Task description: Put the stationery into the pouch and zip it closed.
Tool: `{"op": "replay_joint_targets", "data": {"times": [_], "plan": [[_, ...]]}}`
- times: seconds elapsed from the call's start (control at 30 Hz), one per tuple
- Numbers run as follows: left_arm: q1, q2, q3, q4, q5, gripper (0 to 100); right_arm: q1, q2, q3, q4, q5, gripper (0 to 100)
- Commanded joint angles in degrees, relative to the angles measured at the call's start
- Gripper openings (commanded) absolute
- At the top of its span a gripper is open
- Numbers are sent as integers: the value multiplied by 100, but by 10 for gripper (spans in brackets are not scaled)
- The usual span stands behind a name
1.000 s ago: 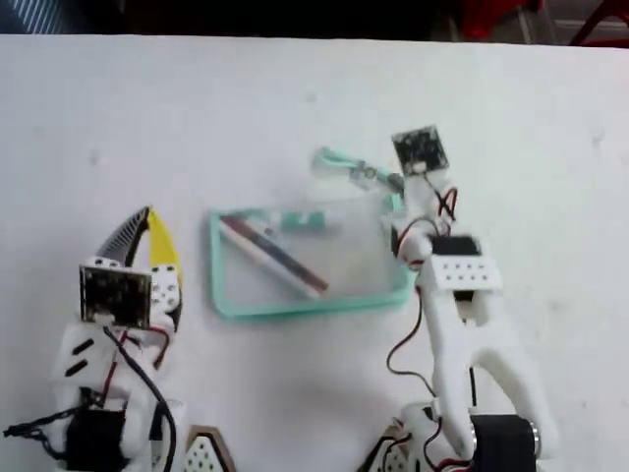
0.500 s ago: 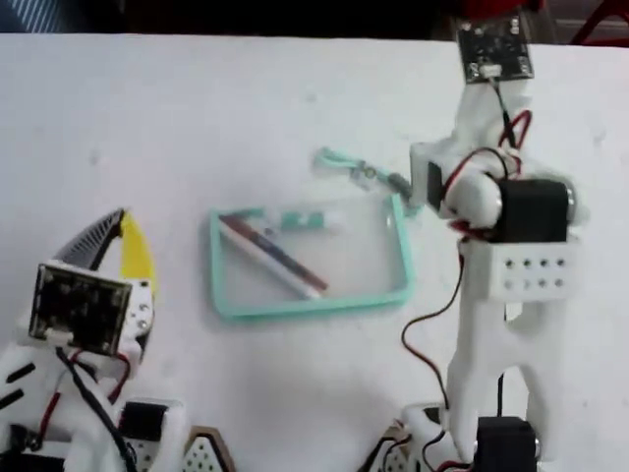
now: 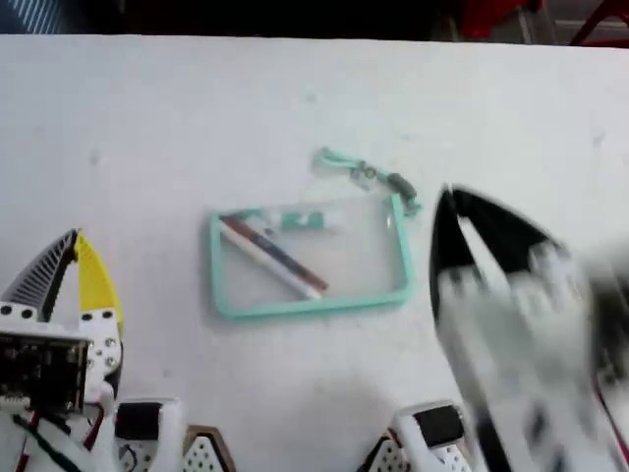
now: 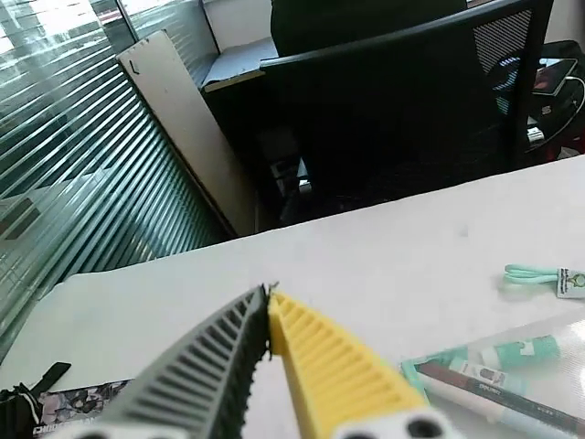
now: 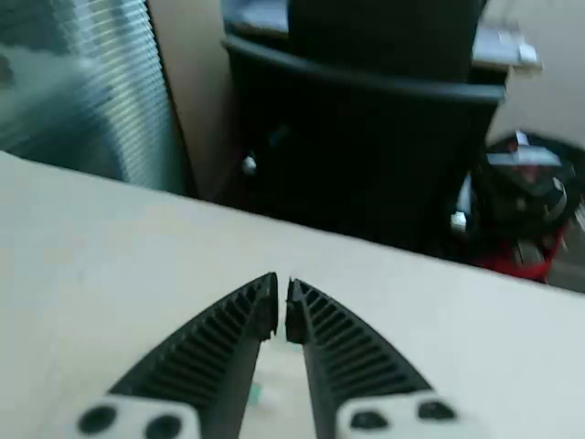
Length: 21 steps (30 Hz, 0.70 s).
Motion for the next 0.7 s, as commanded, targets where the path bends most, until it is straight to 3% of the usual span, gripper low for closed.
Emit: {"op": "replay_joint_targets", "data": {"times": [0.0,0.13,0.27,0.4,0.67], "plan": [[-48,145,-782,484,-44,23,-549,-945,-123,154,-53,16],[-40,-154,-1275,879,-18,23,-259,-1745,-114,154,-53,16],[-40,-1200,-1204,765,-35,23,268,-2369,-62,154,-62,16],[-48,-2229,-580,413,-35,23,242,-2976,607,154,-70,16],[-40,-2202,334,378,-9,23,286,-4743,2549,-312,-9,16]]}}
